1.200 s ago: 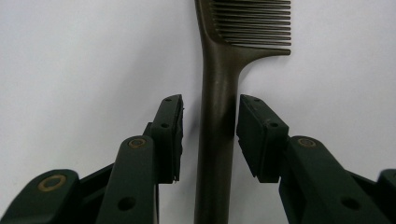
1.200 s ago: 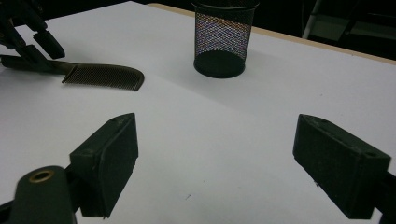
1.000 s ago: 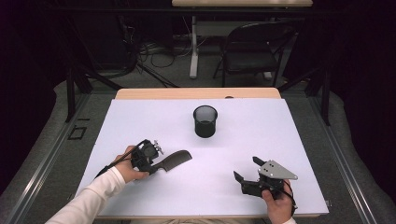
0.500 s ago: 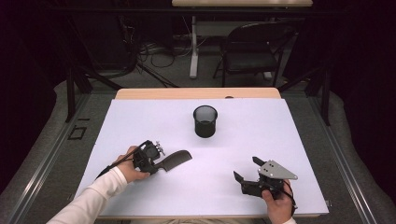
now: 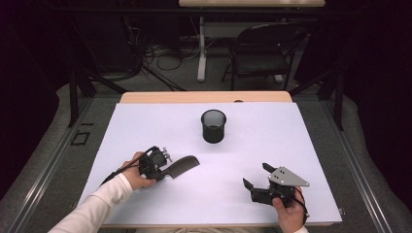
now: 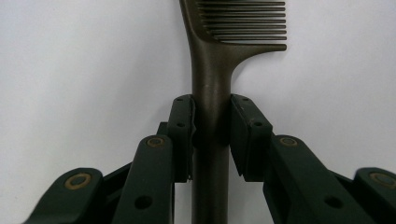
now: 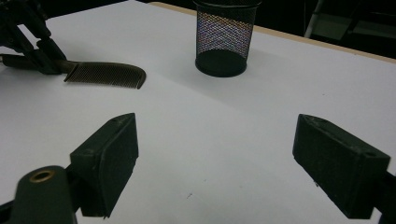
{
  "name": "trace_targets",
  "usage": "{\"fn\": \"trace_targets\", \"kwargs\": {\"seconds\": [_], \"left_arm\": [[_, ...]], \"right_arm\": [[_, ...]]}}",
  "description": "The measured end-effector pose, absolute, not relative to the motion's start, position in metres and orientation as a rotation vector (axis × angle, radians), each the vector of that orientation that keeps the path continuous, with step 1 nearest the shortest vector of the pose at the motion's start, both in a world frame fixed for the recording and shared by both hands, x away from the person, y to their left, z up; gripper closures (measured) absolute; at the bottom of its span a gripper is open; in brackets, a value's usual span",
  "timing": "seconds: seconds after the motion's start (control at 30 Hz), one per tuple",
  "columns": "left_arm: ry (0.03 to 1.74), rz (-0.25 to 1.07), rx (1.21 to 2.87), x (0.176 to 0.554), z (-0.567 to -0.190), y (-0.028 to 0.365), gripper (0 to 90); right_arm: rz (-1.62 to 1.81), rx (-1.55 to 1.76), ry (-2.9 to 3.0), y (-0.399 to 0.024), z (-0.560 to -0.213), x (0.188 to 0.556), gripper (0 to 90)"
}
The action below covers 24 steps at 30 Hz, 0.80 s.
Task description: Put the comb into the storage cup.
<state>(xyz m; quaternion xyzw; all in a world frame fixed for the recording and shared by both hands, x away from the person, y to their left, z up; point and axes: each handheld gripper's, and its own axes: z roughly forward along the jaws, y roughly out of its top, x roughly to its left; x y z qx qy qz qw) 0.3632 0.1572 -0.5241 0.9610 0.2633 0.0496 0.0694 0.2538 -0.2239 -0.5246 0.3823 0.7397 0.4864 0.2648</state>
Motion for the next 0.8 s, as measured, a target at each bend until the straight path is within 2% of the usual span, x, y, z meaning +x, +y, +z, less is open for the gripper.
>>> {"fn": "trace_targets", "kwargs": {"seconds": [0.8], "left_arm": [[0.802, 0.108, 2.883, 0.367, -0.5242, 0.1595, 72.5]], "right_arm": [[1.311, 1.03, 2.006, -0.2237, -0.525, 0.254, 14.2]]}}
